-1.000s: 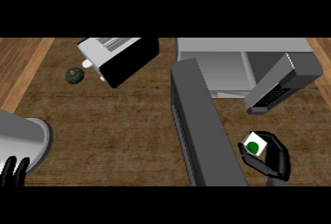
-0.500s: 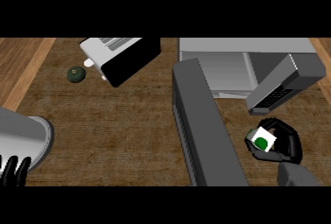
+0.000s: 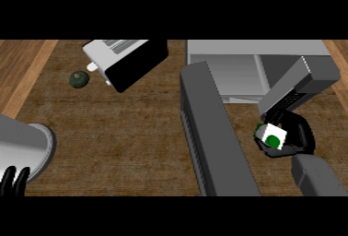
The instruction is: Pick up the milk, place it into the microwave and close the microwave
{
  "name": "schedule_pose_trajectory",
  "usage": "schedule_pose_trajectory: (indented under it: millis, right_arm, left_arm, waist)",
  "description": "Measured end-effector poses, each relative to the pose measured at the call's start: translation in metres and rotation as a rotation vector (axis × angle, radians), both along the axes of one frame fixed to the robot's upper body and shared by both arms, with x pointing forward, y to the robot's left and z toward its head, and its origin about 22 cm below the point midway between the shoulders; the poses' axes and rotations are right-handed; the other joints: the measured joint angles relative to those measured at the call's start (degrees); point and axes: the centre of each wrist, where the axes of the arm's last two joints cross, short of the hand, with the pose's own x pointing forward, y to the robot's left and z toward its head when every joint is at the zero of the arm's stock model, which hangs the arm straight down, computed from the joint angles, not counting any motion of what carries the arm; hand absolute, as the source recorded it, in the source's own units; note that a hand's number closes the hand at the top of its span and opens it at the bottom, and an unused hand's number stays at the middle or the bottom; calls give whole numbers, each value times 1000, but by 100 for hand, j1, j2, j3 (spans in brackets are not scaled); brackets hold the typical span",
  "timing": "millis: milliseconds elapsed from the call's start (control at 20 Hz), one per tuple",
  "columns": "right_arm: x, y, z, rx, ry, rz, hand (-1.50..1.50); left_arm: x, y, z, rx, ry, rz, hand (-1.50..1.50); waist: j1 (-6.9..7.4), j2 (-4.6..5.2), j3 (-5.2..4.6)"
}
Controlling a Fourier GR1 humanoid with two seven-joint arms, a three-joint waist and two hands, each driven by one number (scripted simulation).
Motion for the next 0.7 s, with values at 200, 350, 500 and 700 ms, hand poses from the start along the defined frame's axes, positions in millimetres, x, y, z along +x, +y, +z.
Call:
schedule_pose_trajectory:
  millis: [200,350,500,700]
  right_arm:
    - [8,10,22,-8,-37,53,150]
    - [17,19,38,-31,-62,70,150]
    - [31,37,53,-74,-75,62,150]
    - [55,55,70,-111,-66,49,150]
  left_arm:
    - [-1,8,1,-6,5,8,-150]
    - [-1,12,-3,-8,7,12,-150]
    - [-1,12,-4,-7,10,13,-150]
    - [1,15,-2,-2,20,15,-150]
  waist:
    - [-44,-11,-3]
    - [-42,-10,-4]
    - [-27,-5,-2]
    - [0,5,-2]
